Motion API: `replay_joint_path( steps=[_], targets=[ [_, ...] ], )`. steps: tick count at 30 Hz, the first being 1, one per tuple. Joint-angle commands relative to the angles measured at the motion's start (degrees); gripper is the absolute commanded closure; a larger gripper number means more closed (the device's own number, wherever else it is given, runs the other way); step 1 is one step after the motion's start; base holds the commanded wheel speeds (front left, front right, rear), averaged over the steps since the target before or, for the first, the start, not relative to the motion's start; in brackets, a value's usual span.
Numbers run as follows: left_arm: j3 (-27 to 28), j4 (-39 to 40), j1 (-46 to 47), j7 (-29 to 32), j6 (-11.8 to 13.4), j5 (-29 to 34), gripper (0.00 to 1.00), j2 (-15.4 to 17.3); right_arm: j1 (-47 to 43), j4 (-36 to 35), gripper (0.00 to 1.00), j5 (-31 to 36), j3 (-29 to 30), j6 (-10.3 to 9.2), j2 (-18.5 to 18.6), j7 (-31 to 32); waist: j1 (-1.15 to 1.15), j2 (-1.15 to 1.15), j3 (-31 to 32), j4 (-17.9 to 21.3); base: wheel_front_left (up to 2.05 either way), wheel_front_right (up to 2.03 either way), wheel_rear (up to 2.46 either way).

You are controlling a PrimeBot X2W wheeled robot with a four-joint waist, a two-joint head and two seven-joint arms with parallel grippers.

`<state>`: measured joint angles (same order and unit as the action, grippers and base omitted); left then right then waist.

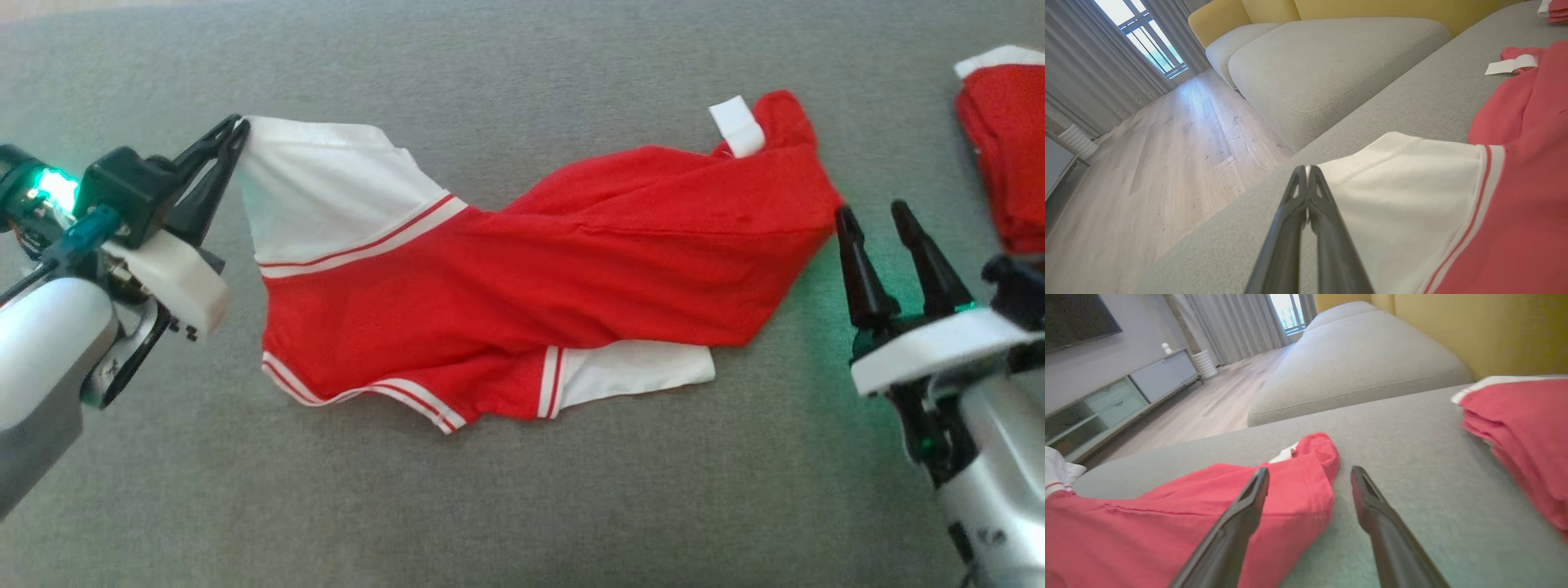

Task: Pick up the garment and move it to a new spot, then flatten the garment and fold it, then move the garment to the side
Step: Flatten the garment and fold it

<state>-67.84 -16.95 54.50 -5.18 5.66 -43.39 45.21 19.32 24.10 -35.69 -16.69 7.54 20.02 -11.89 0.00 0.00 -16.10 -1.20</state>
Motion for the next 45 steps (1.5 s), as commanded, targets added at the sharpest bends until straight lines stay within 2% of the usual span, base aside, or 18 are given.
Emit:
replay_joint_path(
  steps=[1,8,18,19,21,25,30,33,42,43,45],
  targets=[
    [3.8,1.5,1.5,-0.3,1.0,-0.4,1.0,3.3,1.2,-0.3,0.0,-2.3,-2.1,-0.05,1.7,0.8,0.0,0.0,-0.4,-0.9,0.0,0.0,0.0],
    [4.0,2.7,0.4,-0.5,2.4,-0.8,1.0,4.7,4.5,2.1,0.0,-12.2,-8.8,-0.05,5.5,4.8,0.0,0.0,-1.0,-2.7,0.0,0.0,0.0],
    [4.2,2.6,-0.6,-0.9,3.0,-1.7,1.0,5.3,5.7,2.0,0.0,-19.8,-16.1,-0.05,9.0,1.8,0.0,0.0,-0.8,-3.0,0.0,0.0,0.0],
    [4.1,2.7,-0.7,-0.9,3.1,-1.7,1.0,5.3,5.9,2.0,0.01,-20.3,-16.8,-0.05,9.3,1.4,0.0,0.0,-0.7,-3.0,0.0,0.0,0.0],
    [4.0,2.6,-0.8,-1.0,3.1,-1.7,1.0,5.3,6.2,2.2,0.1,-20.9,-18.0,-0.05,9.8,0.6,0.0,0.0,-0.6,-2.9,0.0,0.0,0.0],
    [3.9,2.7,-0.8,-0.9,3.1,-1.7,1.0,5.3,6.8,2.7,0.05,-21.6,-19.4,-0.05,10.3,-0.5,0.0,0.0,-0.5,-2.8,0.0,0.0,0.0],
    [3.6,2.5,-0.8,-0.8,2.8,-1.7,1.0,5.2,7.6,3.3,0.18,-22.8,-21.6,-0.05,11.0,-1.7,0.0,0.0,-0.2,-2.8,0.0,0.0,0.0],
    [3.5,2.4,-0.8,-0.9,2.7,-1.8,1.0,5.0,8.1,3.5,0.22,-23.4,-22.5,-0.05,11.2,-2.2,0.0,0.0,-0.1,-2.7,0.0,0.0,0.0],
    [3.1,1.8,-1.0,-1.2,2.4,-2.0,1.0,4.6,9.2,4.2,0.62,-24.2,-24.4,-0.05,11.9,-3.0,0.0,0.0,0.0,-3.0,0.0,0.0,0.0],
    [3.1,1.8,-1.0,-1.3,2.4,-2.0,1.0,4.5,9.3,4.2,0.69,-24.3,-24.6,-0.05,12.0,-3.0,0.0,0.0,0.0,-3.0,0.0,0.0,0.0],
    [3.1,1.6,-0.9,-1.4,2.4,-2.0,1.0,4.4,9.6,4.2,1.0,-24.0,-24.9,-0.05,12.2,-3.0,0.0,0.0,0.1,-3.1,0.0,0.0,0.0]
  ],
)
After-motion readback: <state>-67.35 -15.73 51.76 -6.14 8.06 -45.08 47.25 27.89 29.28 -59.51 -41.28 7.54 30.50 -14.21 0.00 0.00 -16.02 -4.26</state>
